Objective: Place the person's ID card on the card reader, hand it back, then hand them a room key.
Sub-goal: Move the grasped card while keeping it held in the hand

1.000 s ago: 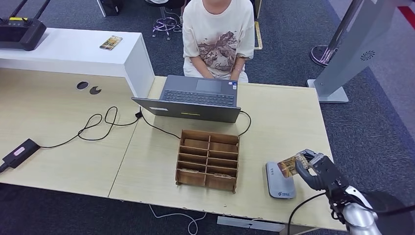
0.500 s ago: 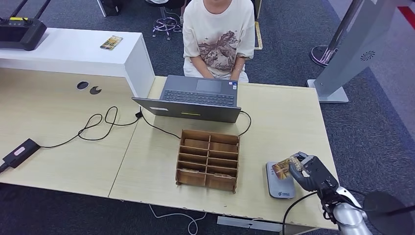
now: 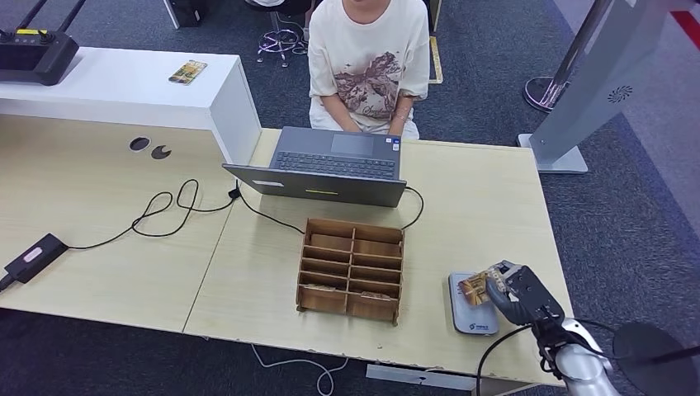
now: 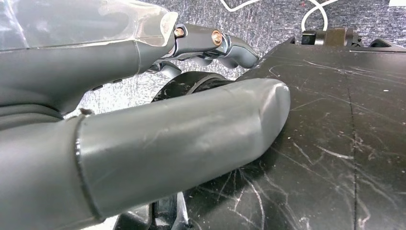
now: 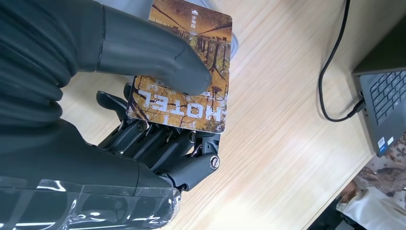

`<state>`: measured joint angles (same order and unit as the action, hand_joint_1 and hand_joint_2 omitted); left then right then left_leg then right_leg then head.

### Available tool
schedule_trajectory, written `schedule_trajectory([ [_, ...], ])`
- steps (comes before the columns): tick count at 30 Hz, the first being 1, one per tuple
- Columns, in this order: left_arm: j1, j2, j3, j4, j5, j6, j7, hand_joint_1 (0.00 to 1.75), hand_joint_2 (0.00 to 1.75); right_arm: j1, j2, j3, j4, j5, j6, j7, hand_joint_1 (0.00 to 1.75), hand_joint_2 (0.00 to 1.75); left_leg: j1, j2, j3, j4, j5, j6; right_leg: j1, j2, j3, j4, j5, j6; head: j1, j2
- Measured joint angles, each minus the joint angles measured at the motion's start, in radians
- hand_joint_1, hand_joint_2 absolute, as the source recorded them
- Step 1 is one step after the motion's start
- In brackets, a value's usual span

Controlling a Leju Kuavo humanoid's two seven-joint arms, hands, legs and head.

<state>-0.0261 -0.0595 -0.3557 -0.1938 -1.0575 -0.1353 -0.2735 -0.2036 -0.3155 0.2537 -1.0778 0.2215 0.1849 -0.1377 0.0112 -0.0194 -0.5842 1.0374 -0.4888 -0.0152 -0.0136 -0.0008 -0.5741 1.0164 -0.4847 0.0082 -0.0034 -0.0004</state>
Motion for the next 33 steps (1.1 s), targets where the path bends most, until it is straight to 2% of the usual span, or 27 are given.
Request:
schedule_trajectory([
  [16, 0.001, 0.000, 0.000, 0.000, 0.000, 0.004, 0.002, 0.00, 0.00, -0.022, 0.013, 0.008, 0.054, 0.030, -0.006, 0.000, 1.75, 1.75, 0.000, 0.000, 0.000, 0.000, 0.000, 0.000, 0.000, 0.000, 0.000, 0.000, 0.000, 0.000, 0.000, 0.000],
  [33, 0.002, 0.000, -0.001, 0.000, 0.000, 0.011, 0.006, 0.00, 0.00, -0.030, 0.018, 0.014, 0.069, 0.173, -0.095, 0.055, 1.75, 1.75, 0.000, 0.000, 0.000, 0.000, 0.000, 0.000, 0.000, 0.000, 0.000, 0.000, 0.000, 0.000, 0.000, 0.000],
])
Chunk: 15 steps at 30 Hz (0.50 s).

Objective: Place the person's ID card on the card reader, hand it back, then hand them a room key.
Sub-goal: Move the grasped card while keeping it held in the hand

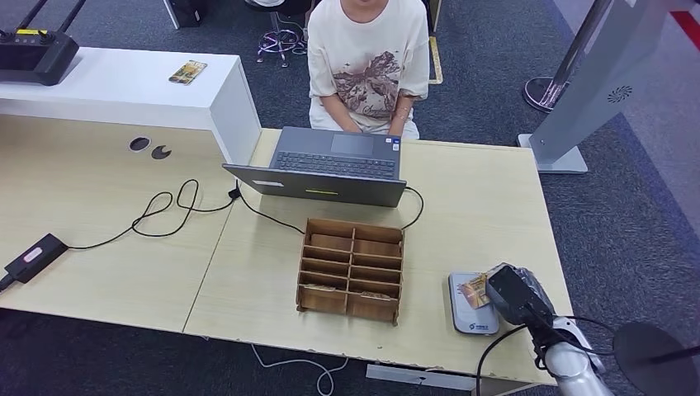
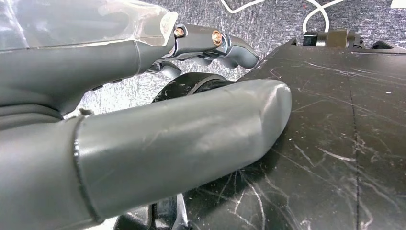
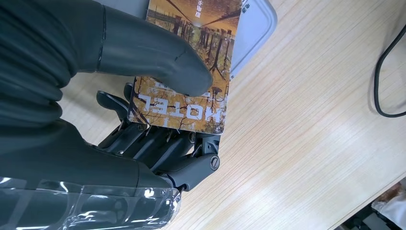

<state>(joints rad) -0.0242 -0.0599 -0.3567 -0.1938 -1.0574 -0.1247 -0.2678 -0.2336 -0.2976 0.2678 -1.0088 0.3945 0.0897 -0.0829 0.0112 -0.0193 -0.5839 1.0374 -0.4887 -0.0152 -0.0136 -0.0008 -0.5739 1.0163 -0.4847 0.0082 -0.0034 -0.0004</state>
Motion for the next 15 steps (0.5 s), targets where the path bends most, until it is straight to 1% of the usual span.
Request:
schedule_trajectory([
  [7, 0.000, 0.000, 0.000, 0.000, 0.000, 0.000, 0.000, 0.00, 0.00, -0.001, 0.001, 0.000, 0.001, 0.010, -0.005, 0.004, 1.75, 1.75, 0.000, 0.000, 0.000, 0.000, 0.000, 0.000, 0.000, 0.000, 0.000, 0.000, 0.000, 0.000, 0.000, 0.000],
  [15, 0.000, 0.000, -0.008, 0.000, 0.000, 0.000, 0.000, 0.00, 0.00, 0.003, 0.004, 0.000, -0.007, 0.074, -0.025, 0.025, 1.75, 1.75, 0.000, 0.000, 0.001, 0.000, 0.000, 0.000, 0.000, 0.000, 0.000, 0.000, 0.000, 0.000, 0.000, 0.000],
])
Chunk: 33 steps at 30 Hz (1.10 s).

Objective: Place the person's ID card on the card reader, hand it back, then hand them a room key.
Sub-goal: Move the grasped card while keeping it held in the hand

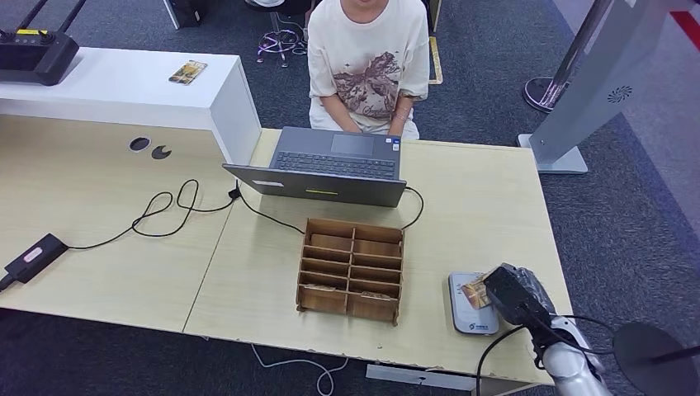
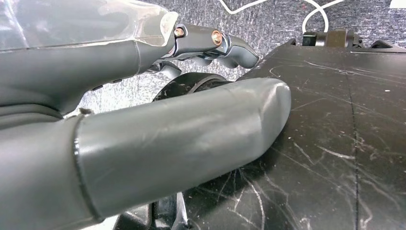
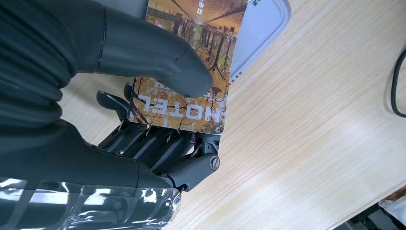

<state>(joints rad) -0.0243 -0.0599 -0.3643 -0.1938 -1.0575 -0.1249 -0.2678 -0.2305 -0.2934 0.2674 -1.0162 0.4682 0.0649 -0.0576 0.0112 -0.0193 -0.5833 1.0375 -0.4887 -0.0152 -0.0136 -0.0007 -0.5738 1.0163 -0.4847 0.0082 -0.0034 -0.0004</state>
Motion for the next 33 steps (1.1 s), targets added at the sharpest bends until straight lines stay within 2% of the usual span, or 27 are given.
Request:
schedule_trajectory([
  [12, 0.000, 0.001, -0.016, 0.000, 0.007, 0.001, -0.001, 0.00, 0.00, 0.028, 0.000, -0.047, -0.053, -0.023, -0.004, -0.007, 1.75, 1.75, 0.000, 0.000, 0.000, 0.000, 0.000, 0.000, 0.000, 0.000, 0.000, 0.000, 0.000, 0.000, 0.000, 0.000],
  [25, 0.002, 0.002, -0.024, 0.000, 0.075, 0.002, -0.005, 0.00, 0.00, 0.038, -0.004, -0.157, -0.108, -0.225, 0.099, -0.104, 1.75, 1.75, 0.000, 0.000, 0.000, 0.000, 0.000, 0.000, 0.000, 0.000, 0.000, 0.000, 0.000, 0.000, 0.000, 0.000],
  [30, 0.002, 0.002, -0.026, 0.000, 0.075, 0.003, -0.007, 0.00, 0.00, 0.035, -0.006, -0.175, -0.139, -0.229, 0.094, -0.120, 1.75, 1.75, 0.000, 0.001, 0.000, 0.000, 0.000, 0.000, 0.000, 0.001, 0.000, 0.000, 0.000, 0.000, 0.000, 0.000],
  [33, 0.002, 0.002, -0.030, 0.000, 0.075, 0.004, -0.007, 0.00, 0.00, 0.021, -0.011, -0.176, -0.160, -0.177, 0.046, -0.120, 1.75, 1.75, 0.000, 0.001, 0.000, 0.000, 0.000, 0.000, 0.000, 0.001, 0.000, 0.000, 0.000, 0.000, 0.000, 0.000],
])
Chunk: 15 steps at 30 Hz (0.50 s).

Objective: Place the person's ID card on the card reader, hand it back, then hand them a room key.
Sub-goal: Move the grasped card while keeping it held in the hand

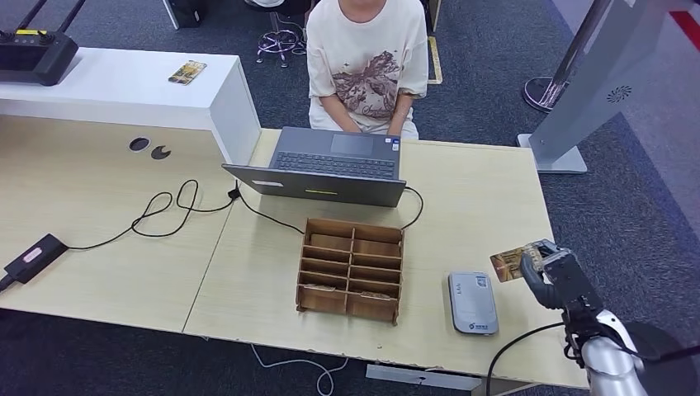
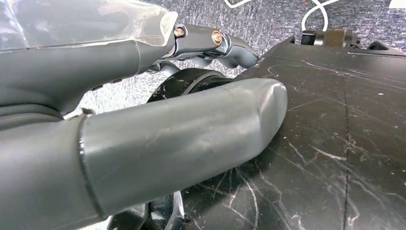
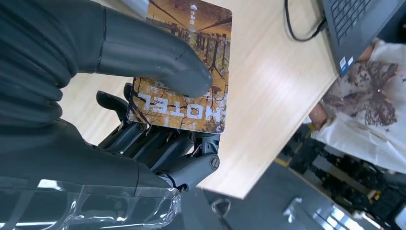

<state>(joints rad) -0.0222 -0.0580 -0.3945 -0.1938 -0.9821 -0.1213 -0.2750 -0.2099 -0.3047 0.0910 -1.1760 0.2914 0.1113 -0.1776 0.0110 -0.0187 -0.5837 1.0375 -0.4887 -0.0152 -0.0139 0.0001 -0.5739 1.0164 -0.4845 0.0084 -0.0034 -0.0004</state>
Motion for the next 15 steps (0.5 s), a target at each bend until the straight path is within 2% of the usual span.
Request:
schedule_trajectory([
  [6, -0.001, 0.000, -0.010, 0.000, 0.000, 0.000, -0.003, 0.00, 0.00, -0.055, -0.006, 0.012, -0.053, 0.191, -0.138, 0.012, 1.75, 1.75, 0.000, 0.000, 0.000, 0.000, 0.000, 0.000, 0.000, 0.000, 0.000, 0.000, 0.000, 0.000, 0.000, 0.000],
  [15, -0.004, 0.004, -0.023, 0.000, 0.000, 0.000, -0.020, 0.00, 0.00, -0.180, -0.009, 0.067, -0.103, 0.414, -0.253, -0.036, 1.75, 1.75, 0.000, 0.000, 0.000, 0.000, 0.000, 0.000, 0.000, 0.000, 0.000, 0.001, 0.000, 0.000, 0.000, 0.000],
])
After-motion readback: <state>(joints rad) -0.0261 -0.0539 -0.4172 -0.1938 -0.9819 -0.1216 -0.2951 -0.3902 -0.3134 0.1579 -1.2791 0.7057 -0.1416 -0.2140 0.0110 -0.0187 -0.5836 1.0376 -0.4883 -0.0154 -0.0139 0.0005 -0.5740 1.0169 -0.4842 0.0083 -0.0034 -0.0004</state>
